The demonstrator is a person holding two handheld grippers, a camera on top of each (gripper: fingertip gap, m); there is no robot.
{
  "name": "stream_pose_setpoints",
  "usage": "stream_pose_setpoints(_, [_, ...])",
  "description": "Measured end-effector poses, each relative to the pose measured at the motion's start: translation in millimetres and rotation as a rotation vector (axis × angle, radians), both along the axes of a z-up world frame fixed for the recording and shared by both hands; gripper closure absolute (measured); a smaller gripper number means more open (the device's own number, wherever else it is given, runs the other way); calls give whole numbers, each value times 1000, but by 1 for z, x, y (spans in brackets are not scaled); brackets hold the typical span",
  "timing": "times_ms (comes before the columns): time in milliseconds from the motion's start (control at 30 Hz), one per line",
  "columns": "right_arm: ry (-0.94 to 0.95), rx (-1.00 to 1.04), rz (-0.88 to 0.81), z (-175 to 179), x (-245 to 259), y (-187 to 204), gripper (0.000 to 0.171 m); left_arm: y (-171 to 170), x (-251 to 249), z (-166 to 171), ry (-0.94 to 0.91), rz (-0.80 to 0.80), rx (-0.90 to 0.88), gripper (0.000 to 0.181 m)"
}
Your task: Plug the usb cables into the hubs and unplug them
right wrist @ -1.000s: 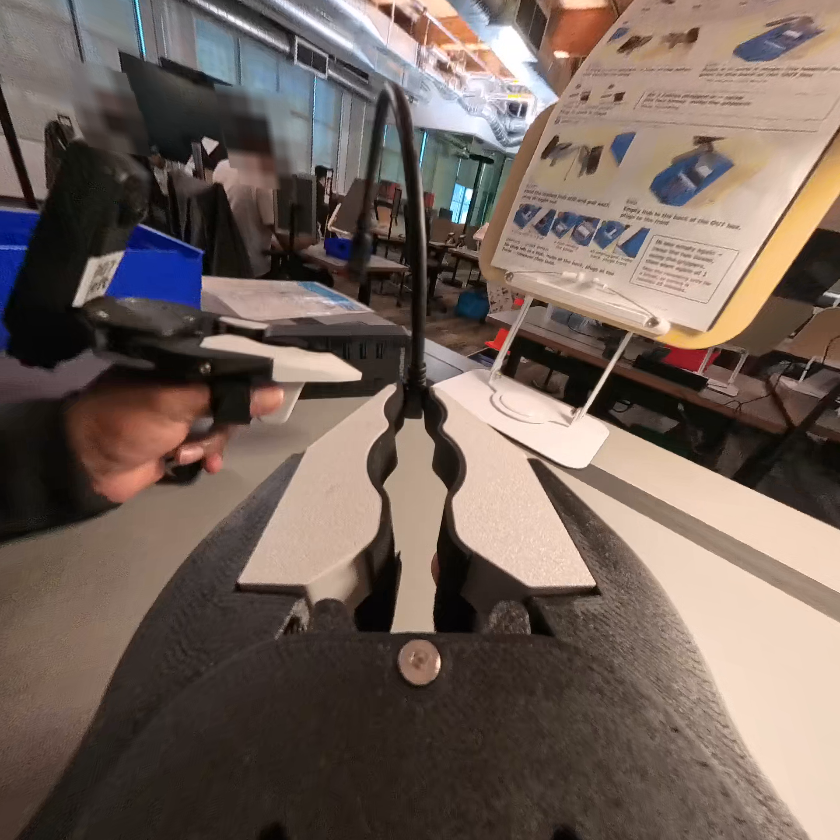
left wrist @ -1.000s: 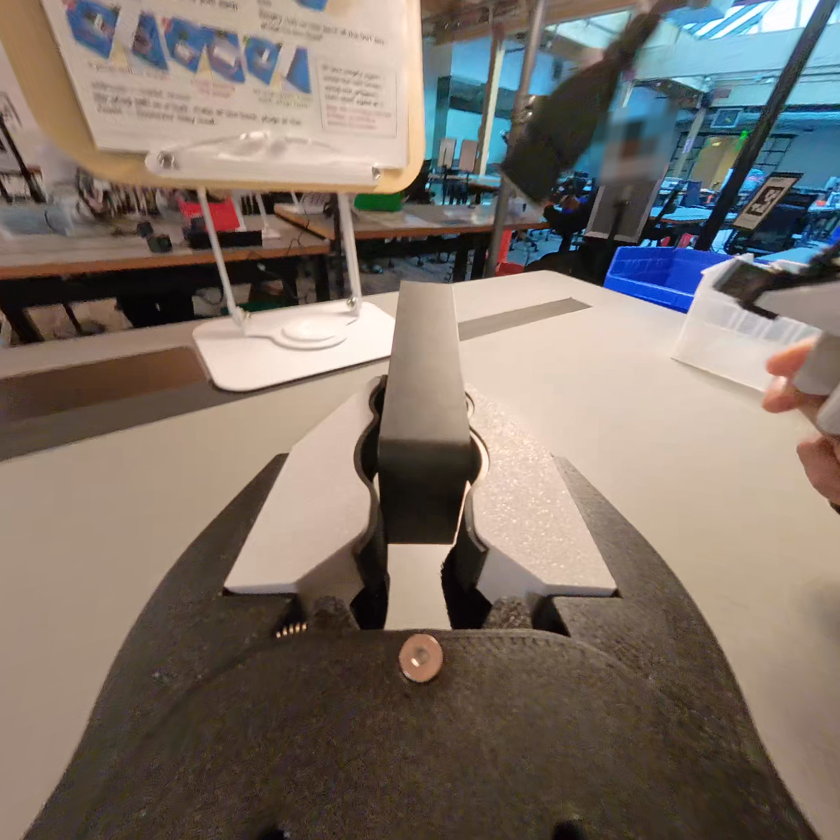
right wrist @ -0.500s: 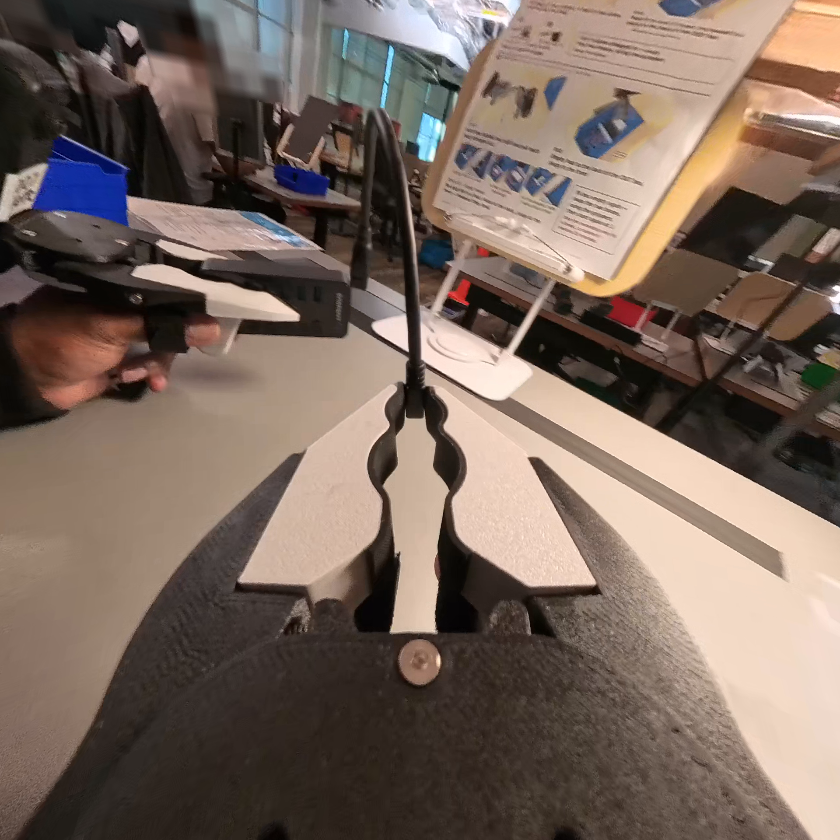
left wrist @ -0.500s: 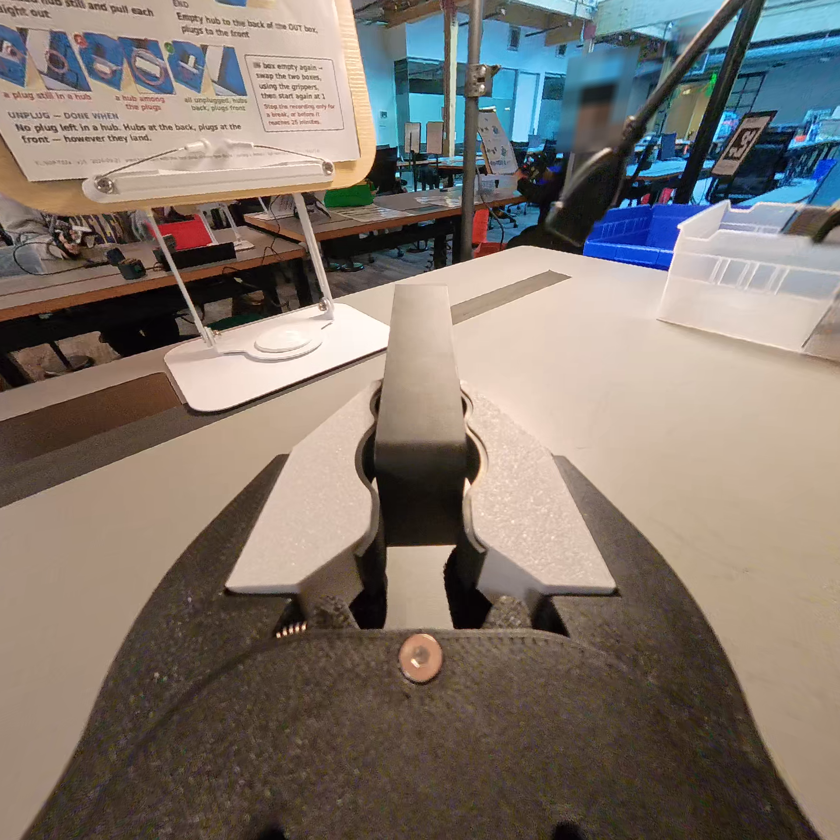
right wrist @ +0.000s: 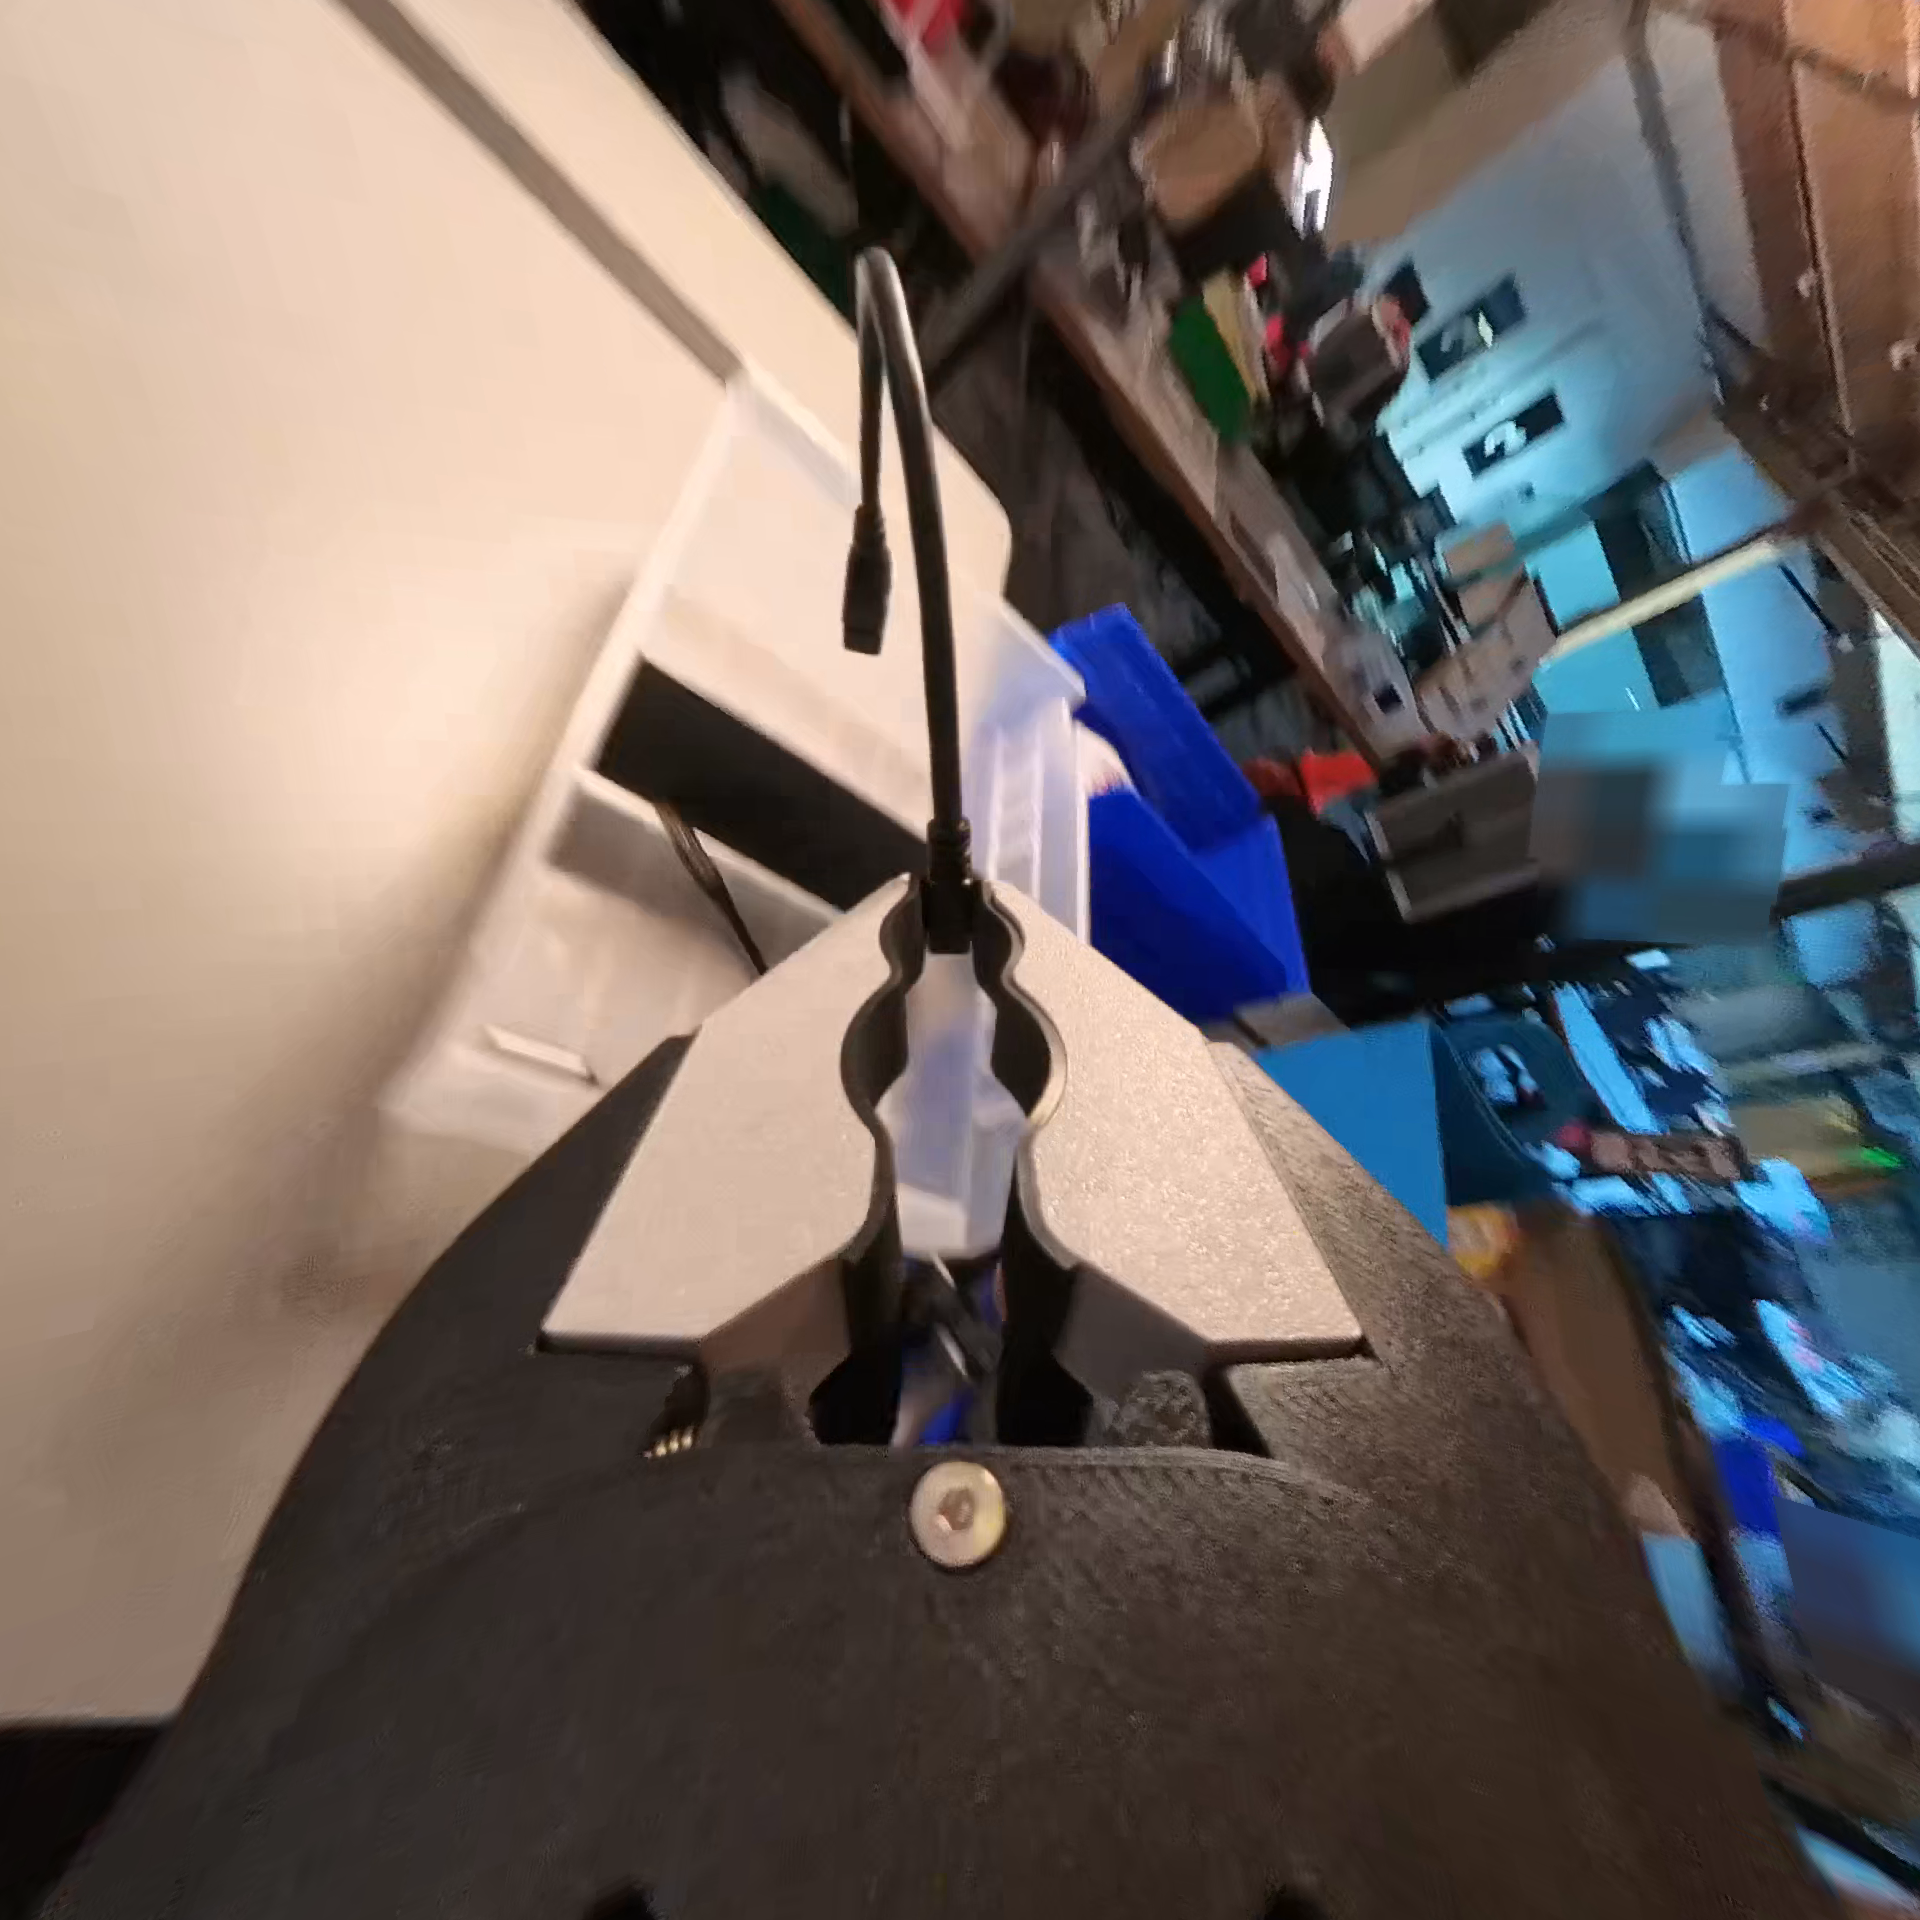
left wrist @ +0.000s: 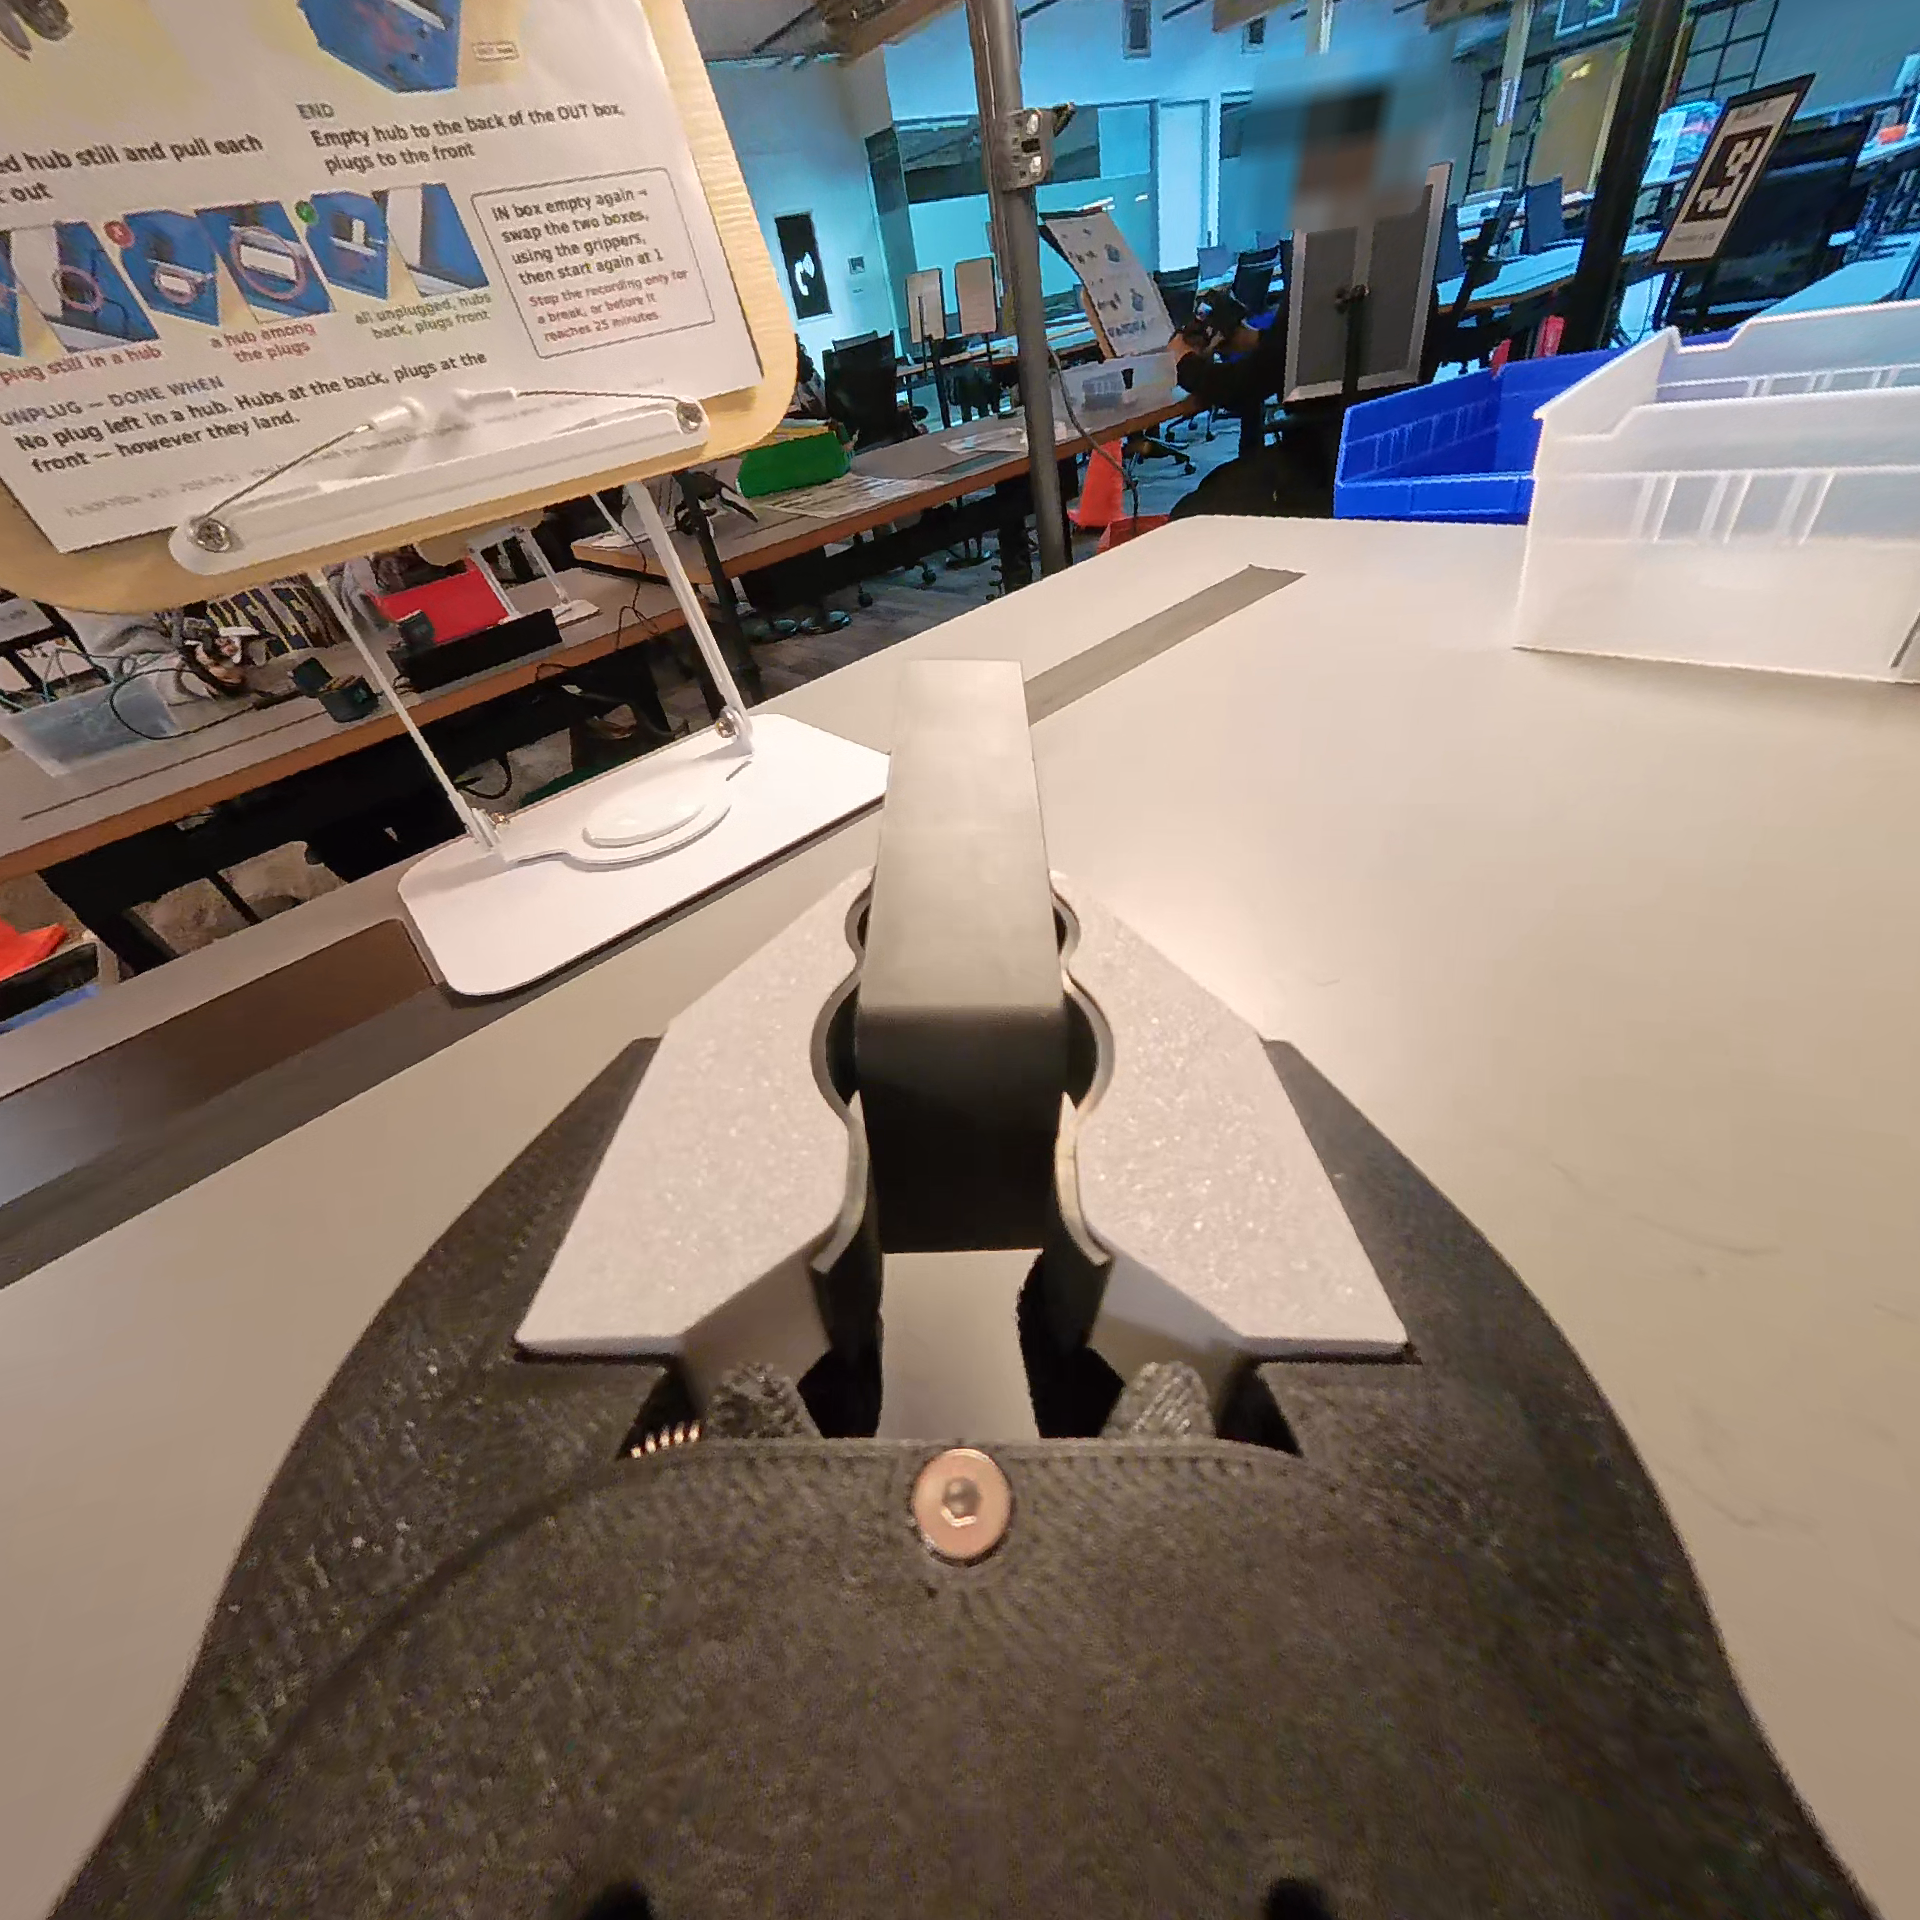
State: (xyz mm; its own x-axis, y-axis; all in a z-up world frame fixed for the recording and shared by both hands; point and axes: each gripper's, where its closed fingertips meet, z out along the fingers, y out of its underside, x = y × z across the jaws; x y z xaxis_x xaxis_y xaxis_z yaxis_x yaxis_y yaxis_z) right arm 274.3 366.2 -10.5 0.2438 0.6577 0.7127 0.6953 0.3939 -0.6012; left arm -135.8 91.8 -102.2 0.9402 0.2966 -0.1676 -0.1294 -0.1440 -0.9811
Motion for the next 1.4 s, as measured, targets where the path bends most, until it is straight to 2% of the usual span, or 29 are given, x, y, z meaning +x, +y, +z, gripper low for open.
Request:
stream_pose_setpoints(100, [-152,20,-85,-30,23,30,163,0,0,0,1,5,2,153])
stream_pose_setpoints(300, [-427,68,-110,-100,5,64,162,-1,2,1,17,9,0,153])
stream_pose_setpoints(433, [-537,-3,10,-124,-14,51,160,-2,1,1,9,11,3,153])
stream_pose_setpoints(567, [-662,-148,156,-141,-15,28,146,0,2,0,10,2,-5,153])
stream_pose_setpoints(633, [-697,-212,179,-141,-11,23,141,1,3,-1,16,-3,-10,153])
stream_pose_setpoints(800, [-726,-295,168,-132,-2,25,117,2,5,-1,23,-13,-16,152])
stream_pose_setpoints(967, [-719,-235,97,-117,5,45,114,2,6,-1,26,-15,-13,153])
stream_pose_setpoints(1100, [-594,-134,107,-89,-12,46,115,2,10,1,0,-33,3,152])
stream_pose_setpoints(1267, [-399,25,276,-44,-65,-2,117,15,43,2,-221,-200,33,152])
stream_pose_setpoints(1400, [-344,150,474,-41,-117,-63,117,26,93,5,-521,-436,70,153])
